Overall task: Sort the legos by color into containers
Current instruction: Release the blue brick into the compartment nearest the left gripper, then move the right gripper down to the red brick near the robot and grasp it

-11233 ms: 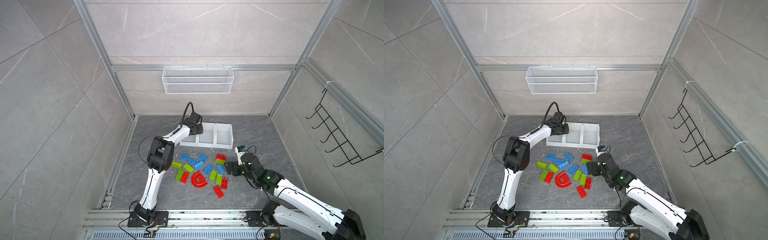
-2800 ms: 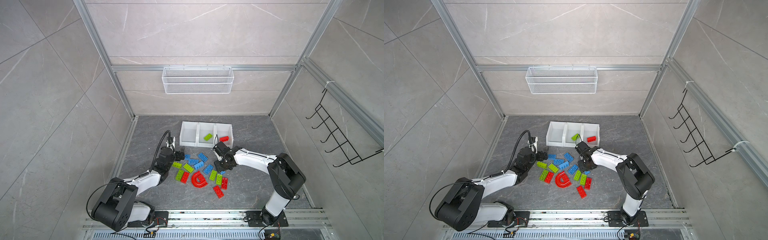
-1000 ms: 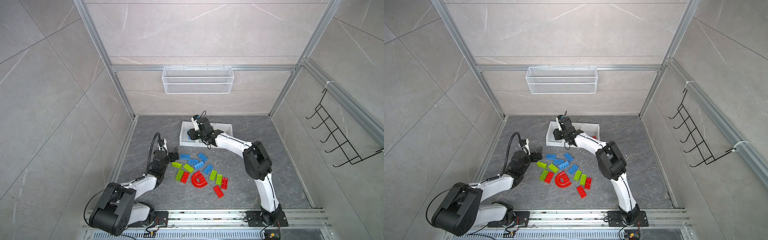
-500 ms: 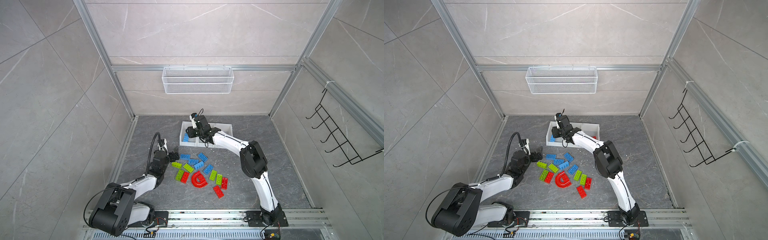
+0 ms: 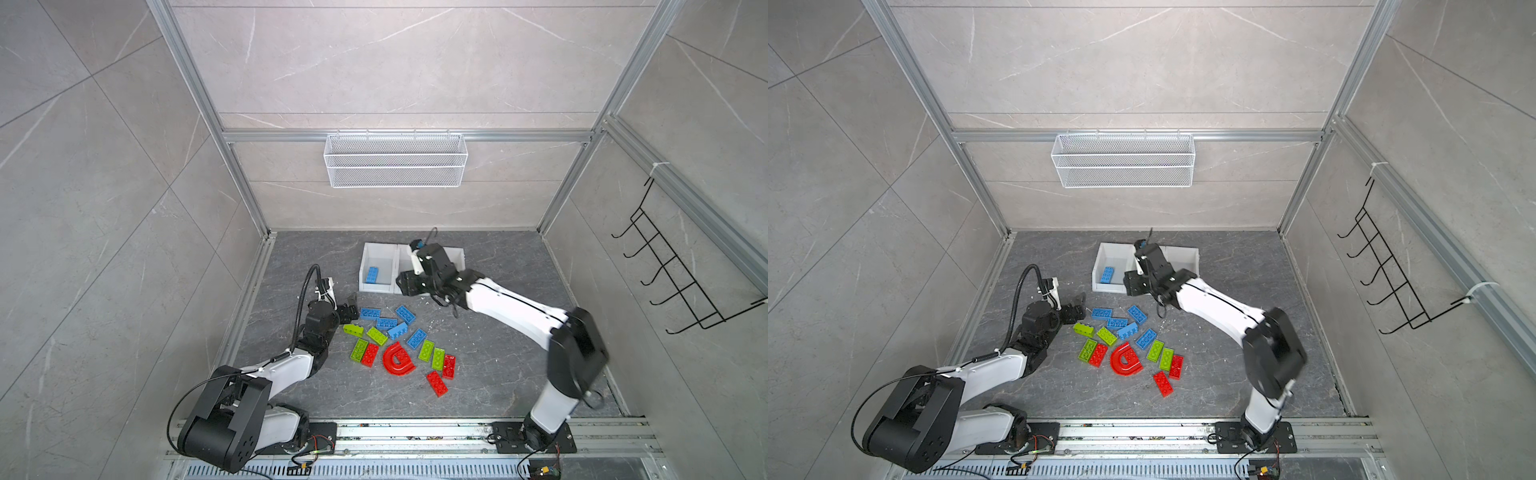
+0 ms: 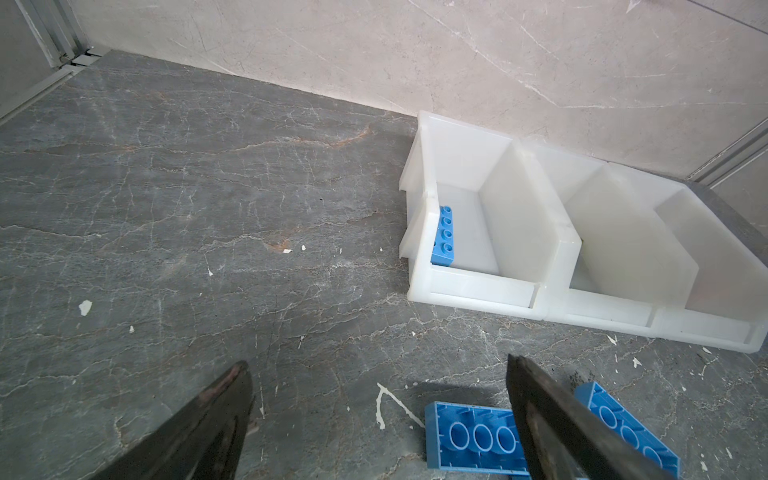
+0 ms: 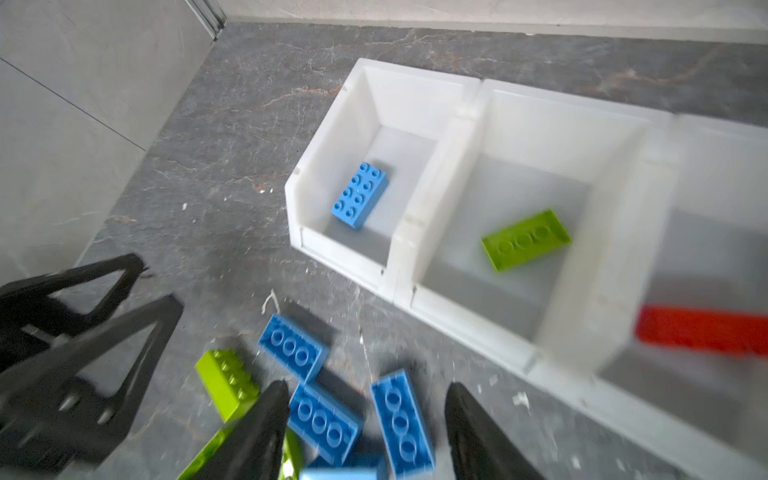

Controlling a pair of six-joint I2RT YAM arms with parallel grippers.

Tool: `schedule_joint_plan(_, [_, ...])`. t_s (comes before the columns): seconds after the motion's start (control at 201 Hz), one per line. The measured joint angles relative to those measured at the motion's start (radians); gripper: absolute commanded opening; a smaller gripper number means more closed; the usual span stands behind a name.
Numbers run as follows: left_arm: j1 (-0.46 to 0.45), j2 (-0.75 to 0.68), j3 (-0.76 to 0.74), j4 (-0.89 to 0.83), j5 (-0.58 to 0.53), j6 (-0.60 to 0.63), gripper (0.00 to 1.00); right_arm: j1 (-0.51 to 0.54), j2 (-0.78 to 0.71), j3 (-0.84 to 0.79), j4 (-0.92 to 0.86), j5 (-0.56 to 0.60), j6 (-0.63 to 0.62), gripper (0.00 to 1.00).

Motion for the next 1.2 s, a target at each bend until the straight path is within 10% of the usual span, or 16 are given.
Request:
schedule_joint_plan(0.398, [0.000,0.002,0.000,-0.001,0.023,0.002,0.97,0.094,-0.515,-0.473,-0.331,0.114,0.245,0.61])
schedule_joint_plan(1.199, [-0.001,0.003,0.009,-0.003,0.028,0.010,0.97,0.176,-0.377,-0.705,-0.148,0.077,0.348,0.59])
